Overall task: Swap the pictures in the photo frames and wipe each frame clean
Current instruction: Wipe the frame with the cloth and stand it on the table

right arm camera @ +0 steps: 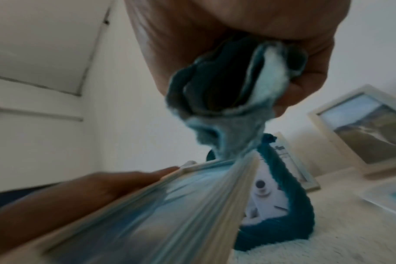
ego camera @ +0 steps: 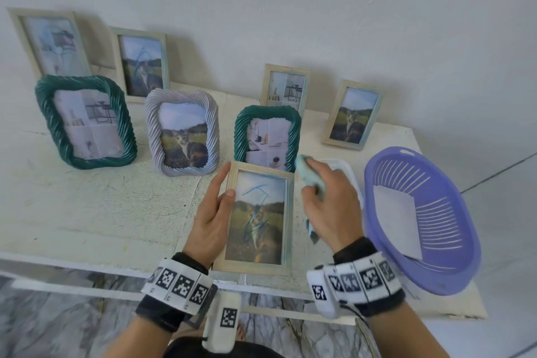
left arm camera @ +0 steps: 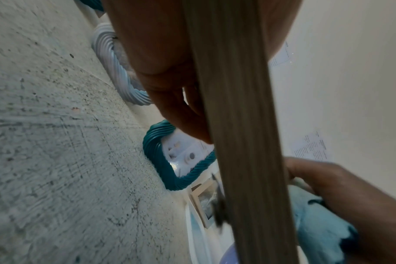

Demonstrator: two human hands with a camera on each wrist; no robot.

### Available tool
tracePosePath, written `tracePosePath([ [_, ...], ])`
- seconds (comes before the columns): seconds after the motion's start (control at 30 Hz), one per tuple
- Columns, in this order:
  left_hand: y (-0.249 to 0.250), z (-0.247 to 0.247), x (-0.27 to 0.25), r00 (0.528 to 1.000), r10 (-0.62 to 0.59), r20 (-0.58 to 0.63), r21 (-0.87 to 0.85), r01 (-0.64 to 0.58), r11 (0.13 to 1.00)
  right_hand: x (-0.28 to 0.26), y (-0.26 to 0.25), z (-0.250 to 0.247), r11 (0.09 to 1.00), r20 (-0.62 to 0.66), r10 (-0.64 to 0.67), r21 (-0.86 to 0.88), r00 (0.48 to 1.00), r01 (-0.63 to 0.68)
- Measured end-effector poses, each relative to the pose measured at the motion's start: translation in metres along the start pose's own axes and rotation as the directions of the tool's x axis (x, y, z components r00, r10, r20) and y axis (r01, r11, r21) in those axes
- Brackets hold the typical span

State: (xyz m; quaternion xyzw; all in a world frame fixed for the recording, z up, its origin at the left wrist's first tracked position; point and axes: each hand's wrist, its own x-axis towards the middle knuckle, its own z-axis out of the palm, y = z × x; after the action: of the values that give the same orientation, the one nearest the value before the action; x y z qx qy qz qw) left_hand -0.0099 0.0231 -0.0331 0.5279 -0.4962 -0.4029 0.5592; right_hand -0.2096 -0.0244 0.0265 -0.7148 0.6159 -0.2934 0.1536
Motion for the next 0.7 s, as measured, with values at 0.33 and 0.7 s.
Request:
tracePosePath([
  [0.33,0.001,0.004,0.001,0.996,0.071,0.061,0.088,-0.076,0.993,-0.025,-0.021,0.033,0.986,0.02,-0.109,-0.122,0.994,0.11],
  [0.7,0.006,0.004,0.003,0.993,0.104,0.053,0.143,-0.11,0.984,-0.023,-0.022,0.022,0.934,0.233,-0.307,-0.112,0.923,0.339],
])
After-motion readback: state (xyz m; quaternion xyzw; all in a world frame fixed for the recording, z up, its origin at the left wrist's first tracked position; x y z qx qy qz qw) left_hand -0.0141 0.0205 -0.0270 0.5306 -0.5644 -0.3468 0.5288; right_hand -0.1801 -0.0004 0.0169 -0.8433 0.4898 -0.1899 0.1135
